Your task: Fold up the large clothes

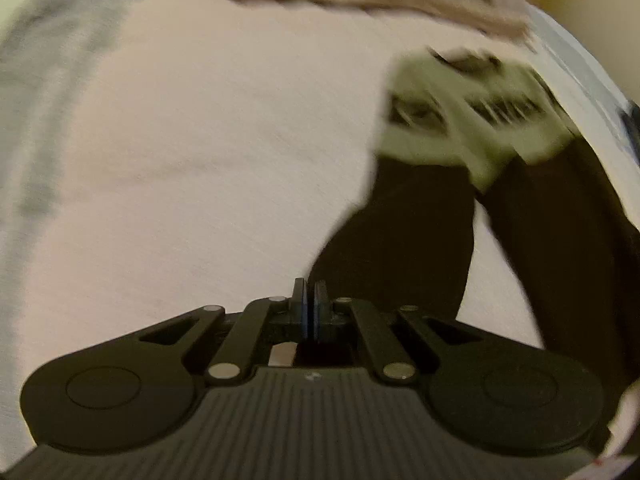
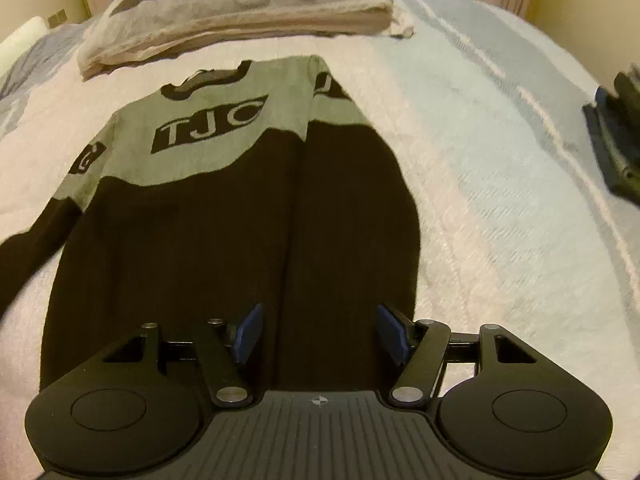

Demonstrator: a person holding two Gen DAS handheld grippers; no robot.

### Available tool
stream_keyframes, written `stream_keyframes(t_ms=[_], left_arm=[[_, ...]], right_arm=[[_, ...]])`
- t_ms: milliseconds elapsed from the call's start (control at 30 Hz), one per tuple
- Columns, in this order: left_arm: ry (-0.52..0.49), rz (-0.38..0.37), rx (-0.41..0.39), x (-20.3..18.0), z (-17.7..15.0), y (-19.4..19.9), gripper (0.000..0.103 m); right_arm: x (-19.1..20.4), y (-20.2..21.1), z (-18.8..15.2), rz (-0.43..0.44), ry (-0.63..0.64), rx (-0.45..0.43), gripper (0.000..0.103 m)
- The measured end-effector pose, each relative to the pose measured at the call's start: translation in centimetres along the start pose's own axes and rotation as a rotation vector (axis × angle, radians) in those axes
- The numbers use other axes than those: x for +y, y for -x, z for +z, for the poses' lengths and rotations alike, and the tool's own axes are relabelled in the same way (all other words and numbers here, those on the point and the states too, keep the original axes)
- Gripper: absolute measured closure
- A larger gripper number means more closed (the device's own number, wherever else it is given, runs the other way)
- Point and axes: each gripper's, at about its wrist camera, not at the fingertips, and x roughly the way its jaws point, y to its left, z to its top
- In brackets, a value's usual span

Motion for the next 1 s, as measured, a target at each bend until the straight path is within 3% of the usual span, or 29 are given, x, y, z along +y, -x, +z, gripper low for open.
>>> stream_keyframes(t_ms=[100,167,233,267,400,500,600,633,800,900,1000], left_arm=[[0.032,0.096,-0.035,4.0,1.5,1.1,0.102],[0.045,0.122,-0.020,5.7,2.4,0.9,0.103],[0.033,0.191,0.006,5.6,3.1,0.7,0.103],[0.021,0.211,-0.002,5.2,3.2,0.9,0.098],[0.020,0.232,-0.050,2.8,2.6,2.5,0.096],[-0.004,0.210,-0.034,-0.8,1.8,2.8,0.096],[-0.020,0.171,-0.008,-5.4,0.5,2.5,0.093],[-0.024,0.155,-0.002,-7.1,0.2,2.5,0.092],[-0.050,0.073,0.031,-15.7,0.5,2.0,0.092],[-0.063,0.023,0.041,-20.2,1.3,1.8,0.092],[-0.111,-0.073,0.066,-25.4,1.4,1.5,0.089]], right_arm=[[-0.4,-0.2,-0.2,-0.020,-0.007,0.013,0.043],[-0.5,-0.7,-0.4,-0.036,0.014,0.044,0.042],[-0.4,-1.2,-0.7,-0.021,0.041,0.063,0.043],[-0.3,-1.5,-0.9,-0.018,0.054,0.076,0.043],[-0.3,-3.1,-1.9,0.016,0.095,0.105,0.043],[-0.7,-4.6,-2.4,0.060,0.168,0.115,0.044],[-3.6,-3.4,-1.3,0.119,0.107,0.103,0.098],[-5.0,-2.5,-0.7,0.134,0.066,0.097,0.103],[-15.8,3.2,4.0,0.114,-0.079,0.006,0.103],[-21.9,4.0,6.4,0.101,-0.168,-0.012,0.103],[-21.9,3.8,6.7,0.168,-0.145,-0.011,0.103]])
